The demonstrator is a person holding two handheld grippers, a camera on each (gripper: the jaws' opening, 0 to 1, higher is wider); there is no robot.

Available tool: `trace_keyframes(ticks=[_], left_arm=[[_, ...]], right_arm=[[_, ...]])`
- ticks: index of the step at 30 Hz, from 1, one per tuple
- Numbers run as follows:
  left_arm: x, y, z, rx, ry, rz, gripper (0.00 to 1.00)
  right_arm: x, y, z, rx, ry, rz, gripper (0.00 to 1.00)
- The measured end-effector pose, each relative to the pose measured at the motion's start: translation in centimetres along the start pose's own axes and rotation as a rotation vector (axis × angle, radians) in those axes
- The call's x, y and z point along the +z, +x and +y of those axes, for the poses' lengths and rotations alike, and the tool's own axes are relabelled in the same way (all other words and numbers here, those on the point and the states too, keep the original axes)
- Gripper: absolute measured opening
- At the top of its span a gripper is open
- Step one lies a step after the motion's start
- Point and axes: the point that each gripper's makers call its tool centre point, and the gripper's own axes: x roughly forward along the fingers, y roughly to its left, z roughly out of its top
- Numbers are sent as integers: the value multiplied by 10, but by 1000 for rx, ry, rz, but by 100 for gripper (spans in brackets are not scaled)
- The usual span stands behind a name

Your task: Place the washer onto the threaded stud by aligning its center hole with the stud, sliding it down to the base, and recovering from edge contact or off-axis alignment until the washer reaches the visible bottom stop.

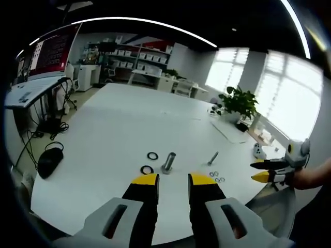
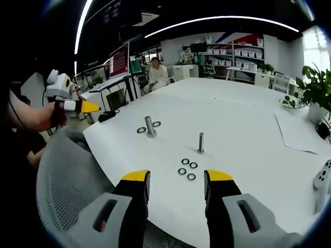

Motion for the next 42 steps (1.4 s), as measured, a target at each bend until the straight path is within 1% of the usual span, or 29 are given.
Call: trace_keyframes(ticks=[4,9,13,21,27,31,36,39,41,42], left_arm=[[-6,2,3,-2,-2,21,20],[-9,3,8,2,-15,31,20],[-12,5,11,9,-13,58,20],[-6,12,17,13,-5,80,20],[-7,22,15,5,2,109,20],[-4,29,11,-4,14,123,20],[0,38,14,1,23,139,20],[0,43,16,1,41,158,20],[-4,47,18,2,53,184,20],[-8,49,18,-7,40,206,21]], right_arm=[[-1,2,-1,-6,5,3,45],[2,4,-1,-10,14,-5,44],[0,7,-1,-14,10,6,44],[-2,6,-3,-23,12,12,44],[-2,6,-4,-29,17,7,44],[-2,8,-3,-32,19,5,44],[-2,8,-2,-29,8,1,44],[-2,8,-3,-34,12,-2,44],[-1,9,-3,-34,15,-4,44],[-2,9,-3,-37,15,-5,44]])
